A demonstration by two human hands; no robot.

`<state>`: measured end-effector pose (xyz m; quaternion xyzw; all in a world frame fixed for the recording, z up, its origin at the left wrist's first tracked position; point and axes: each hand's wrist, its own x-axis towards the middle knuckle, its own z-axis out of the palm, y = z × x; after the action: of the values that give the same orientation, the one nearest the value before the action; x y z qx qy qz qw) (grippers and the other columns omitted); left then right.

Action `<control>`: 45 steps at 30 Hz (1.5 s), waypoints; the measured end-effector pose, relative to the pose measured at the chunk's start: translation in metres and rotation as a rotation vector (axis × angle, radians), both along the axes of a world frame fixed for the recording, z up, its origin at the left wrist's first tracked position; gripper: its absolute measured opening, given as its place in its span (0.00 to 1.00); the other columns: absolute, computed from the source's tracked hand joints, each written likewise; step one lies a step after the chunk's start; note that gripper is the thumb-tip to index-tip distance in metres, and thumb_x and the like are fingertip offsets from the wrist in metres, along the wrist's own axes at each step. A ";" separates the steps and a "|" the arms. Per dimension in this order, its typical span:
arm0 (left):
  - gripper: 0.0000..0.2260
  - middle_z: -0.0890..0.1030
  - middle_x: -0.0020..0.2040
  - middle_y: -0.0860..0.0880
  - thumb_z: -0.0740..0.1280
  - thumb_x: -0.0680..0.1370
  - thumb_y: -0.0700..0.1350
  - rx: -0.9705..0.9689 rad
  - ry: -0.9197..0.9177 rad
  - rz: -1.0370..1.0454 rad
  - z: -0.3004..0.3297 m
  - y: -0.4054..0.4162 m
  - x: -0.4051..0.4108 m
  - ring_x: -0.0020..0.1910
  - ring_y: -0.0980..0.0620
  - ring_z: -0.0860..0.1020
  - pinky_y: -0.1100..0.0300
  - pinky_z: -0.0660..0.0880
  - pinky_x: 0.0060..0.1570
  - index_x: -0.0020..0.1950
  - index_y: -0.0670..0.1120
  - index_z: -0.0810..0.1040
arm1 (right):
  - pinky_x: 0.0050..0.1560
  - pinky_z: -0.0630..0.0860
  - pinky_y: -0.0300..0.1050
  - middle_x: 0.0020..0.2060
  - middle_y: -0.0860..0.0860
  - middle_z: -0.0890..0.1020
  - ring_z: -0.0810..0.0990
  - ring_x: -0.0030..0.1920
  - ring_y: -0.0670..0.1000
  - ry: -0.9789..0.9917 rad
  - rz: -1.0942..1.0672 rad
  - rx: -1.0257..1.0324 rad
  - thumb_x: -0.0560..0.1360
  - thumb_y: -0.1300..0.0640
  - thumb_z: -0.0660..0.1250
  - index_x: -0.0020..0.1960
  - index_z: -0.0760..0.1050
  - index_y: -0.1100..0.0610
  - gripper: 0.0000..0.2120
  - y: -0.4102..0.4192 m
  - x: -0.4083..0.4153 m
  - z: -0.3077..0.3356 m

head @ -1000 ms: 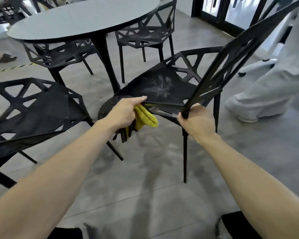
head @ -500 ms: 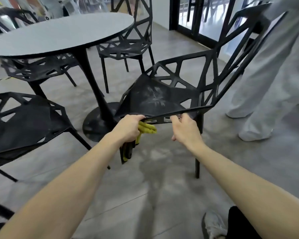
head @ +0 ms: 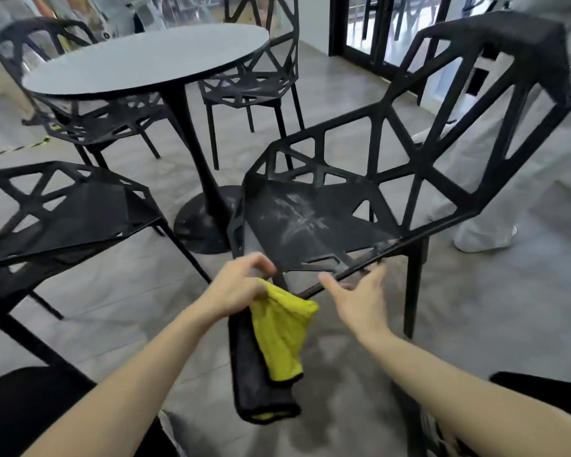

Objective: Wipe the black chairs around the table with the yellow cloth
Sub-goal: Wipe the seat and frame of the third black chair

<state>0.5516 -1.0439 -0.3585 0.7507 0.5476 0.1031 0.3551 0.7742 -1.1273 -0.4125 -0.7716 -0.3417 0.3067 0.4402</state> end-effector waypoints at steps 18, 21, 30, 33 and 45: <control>0.38 0.52 0.88 0.61 0.64 0.77 0.44 0.120 0.574 -0.228 -0.059 0.117 -0.026 0.79 0.49 0.71 0.53 0.75 0.69 0.87 0.55 0.58 | 0.64 0.77 0.52 0.66 0.64 0.79 0.79 0.66 0.62 -0.213 0.022 -0.014 0.63 0.39 0.69 0.78 0.46 0.67 0.57 0.046 0.017 -0.028; 0.36 0.57 0.88 0.57 0.64 0.77 0.43 0.154 0.536 -0.205 -0.063 0.107 -0.001 0.80 0.48 0.70 0.53 0.73 0.73 0.87 0.52 0.61 | 0.69 0.73 0.48 0.71 0.55 0.76 0.76 0.70 0.56 -0.228 0.066 0.002 0.68 0.47 0.75 0.80 0.45 0.65 0.54 0.072 0.080 -0.010; 0.37 0.62 0.85 0.56 0.64 0.76 0.52 0.069 0.343 -0.312 -0.079 0.030 0.049 0.79 0.45 0.71 0.52 0.71 0.73 0.86 0.52 0.62 | 0.69 0.77 0.65 0.75 0.60 0.71 0.77 0.70 0.62 -0.220 -0.253 0.036 0.80 0.51 0.68 0.84 0.48 0.52 0.41 0.056 0.097 -0.047; 0.34 0.64 0.84 0.56 0.66 0.79 0.46 0.078 0.339 -0.254 -0.083 0.015 0.053 0.77 0.44 0.73 0.52 0.73 0.71 0.86 0.51 0.63 | 0.71 0.74 0.64 0.75 0.62 0.70 0.74 0.71 0.66 -0.299 -0.203 0.022 0.80 0.57 0.63 0.82 0.51 0.57 0.35 0.048 0.111 -0.044; 0.31 0.73 0.72 0.56 0.63 0.70 0.45 0.244 0.183 -0.271 -0.071 -0.050 0.042 0.67 0.46 0.79 0.48 0.79 0.63 0.74 0.56 0.73 | 0.78 0.59 0.73 0.72 0.63 0.72 0.64 0.80 0.66 -1.150 0.411 0.419 0.77 0.52 0.72 0.69 0.76 0.62 0.24 0.011 0.076 -0.019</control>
<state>0.5940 -1.0938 -0.4294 0.8611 0.4551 0.0512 0.2210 0.8497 -1.1168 -0.4314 -0.6292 -0.7166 -0.1507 0.2604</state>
